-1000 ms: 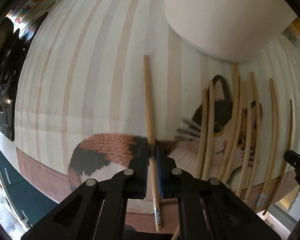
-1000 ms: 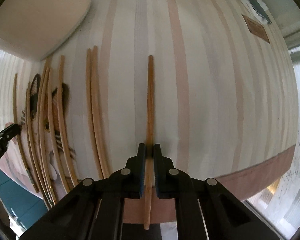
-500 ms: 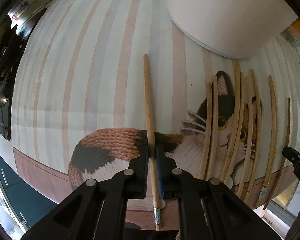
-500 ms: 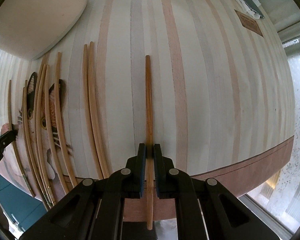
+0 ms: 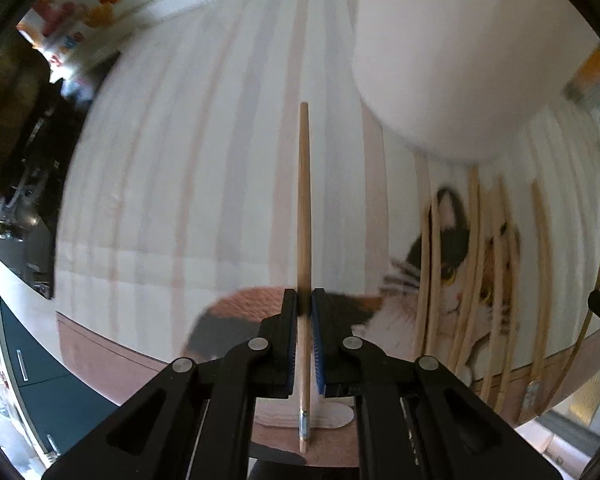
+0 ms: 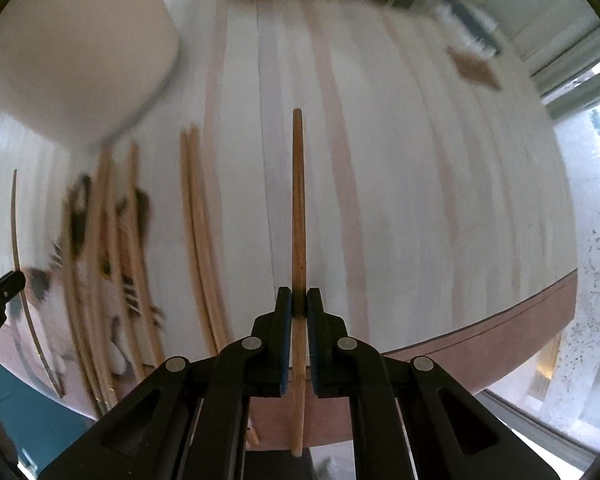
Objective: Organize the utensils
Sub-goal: 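Lift the chopsticks with both tools and carry them over the pink holder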
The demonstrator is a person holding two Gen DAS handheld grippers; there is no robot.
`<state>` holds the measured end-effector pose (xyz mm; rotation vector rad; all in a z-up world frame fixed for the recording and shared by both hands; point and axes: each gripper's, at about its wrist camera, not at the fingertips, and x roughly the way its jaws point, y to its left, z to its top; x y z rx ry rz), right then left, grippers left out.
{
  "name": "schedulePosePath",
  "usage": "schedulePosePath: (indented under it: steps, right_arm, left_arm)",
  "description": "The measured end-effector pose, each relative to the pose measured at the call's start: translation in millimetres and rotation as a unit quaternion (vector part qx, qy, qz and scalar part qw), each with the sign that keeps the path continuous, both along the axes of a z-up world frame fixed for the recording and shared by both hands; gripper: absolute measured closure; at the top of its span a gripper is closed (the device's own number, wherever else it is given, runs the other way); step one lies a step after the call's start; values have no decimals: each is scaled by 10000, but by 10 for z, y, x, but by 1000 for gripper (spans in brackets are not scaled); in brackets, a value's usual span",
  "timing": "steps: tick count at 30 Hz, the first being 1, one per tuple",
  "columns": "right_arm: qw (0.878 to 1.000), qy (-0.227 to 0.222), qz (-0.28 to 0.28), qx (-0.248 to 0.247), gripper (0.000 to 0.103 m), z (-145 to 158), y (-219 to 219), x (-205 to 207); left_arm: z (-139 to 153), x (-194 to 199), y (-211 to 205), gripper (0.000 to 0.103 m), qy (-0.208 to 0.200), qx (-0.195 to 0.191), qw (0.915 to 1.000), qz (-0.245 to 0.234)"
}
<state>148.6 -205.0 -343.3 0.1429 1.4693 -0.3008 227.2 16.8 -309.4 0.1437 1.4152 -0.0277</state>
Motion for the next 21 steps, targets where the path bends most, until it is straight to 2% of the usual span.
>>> schedulePosePath:
  steps: [6, 11, 16, 21]
  right_arm:
    - [9966, -795, -18, -211, 95, 514, 67, 38]
    - [9917, -1278, -137, -108, 96, 834, 69, 100]
    - [9809, -1892, -380, 247, 96, 1321, -126, 292]
    - [9616, -2635, -449, 618, 96, 2002, -208, 591]
  left_arm:
    - [562, 59, 330, 99, -753, -189, 9967, 224]
    - [1069, 238, 400, 99, -1304, -391, 9896, 475]
    - [1721, 378, 422, 99, -1893, -781, 9757, 774]
    - [2414, 540, 442, 99, -2423, -1261, 9572, 953]
